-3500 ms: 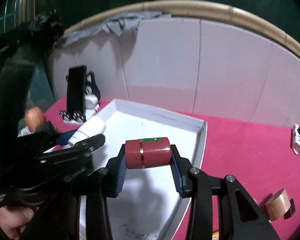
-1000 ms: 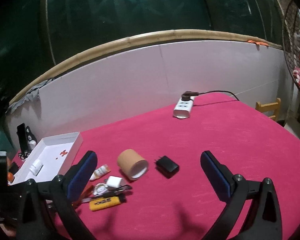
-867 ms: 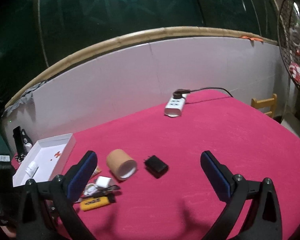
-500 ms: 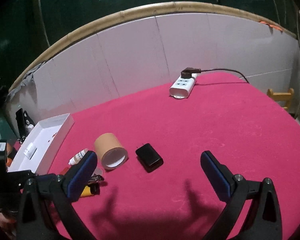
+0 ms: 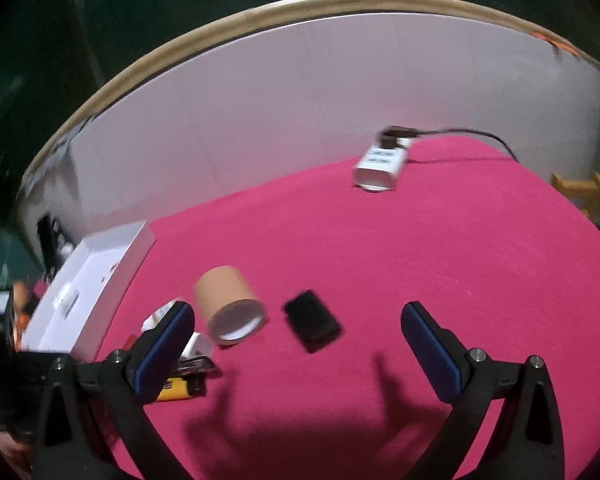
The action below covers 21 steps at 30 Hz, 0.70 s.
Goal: Organize rigid objects
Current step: 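Grasp the red lighter with the left gripper, then grasp the tan tape roll with the right gripper while the left gripper holds the lighter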
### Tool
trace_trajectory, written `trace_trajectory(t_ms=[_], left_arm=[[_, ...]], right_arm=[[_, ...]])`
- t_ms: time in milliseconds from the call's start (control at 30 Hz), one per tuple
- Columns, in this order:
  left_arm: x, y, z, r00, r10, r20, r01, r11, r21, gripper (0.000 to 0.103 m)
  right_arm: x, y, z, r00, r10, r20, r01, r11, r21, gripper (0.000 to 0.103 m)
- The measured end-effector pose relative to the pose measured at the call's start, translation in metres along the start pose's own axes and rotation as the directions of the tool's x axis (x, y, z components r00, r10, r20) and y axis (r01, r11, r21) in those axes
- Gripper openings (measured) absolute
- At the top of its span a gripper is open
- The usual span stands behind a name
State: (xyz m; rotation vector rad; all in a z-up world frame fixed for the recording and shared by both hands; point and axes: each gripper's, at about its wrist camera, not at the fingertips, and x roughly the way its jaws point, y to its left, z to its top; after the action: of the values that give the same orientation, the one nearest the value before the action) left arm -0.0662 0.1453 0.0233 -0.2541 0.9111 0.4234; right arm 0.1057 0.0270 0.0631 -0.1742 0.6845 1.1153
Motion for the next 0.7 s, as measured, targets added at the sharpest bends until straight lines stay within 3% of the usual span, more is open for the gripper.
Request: trace_trajectory(t_ms=[167,467,700], left_arm=[[-0.013,0.006,-0.003,0.999,0.002,0.036,-0.001,0.999,-0.045,0.012],[-0.026,0.012,-0.005,0.998,-0.004,0.07,0.009,0.997,-0.077,0.012],[-0.026,0.007,-0.003,0.997,-0.01,0.074,0.016,0.997,-0.078,0.012]], right_arm=[[0.031,0.037,0.008,0.998,0.018,-0.059,-0.027,0.988,-0.154,0.103],[0.082,0.052,0.006,0.983,0.034,-0.181,-0.074,0.973,-0.221,0.102],[0.096,0.049,0.003,0.967,0.057,-0.247,-0.109,0.973,-0.204,0.071]])
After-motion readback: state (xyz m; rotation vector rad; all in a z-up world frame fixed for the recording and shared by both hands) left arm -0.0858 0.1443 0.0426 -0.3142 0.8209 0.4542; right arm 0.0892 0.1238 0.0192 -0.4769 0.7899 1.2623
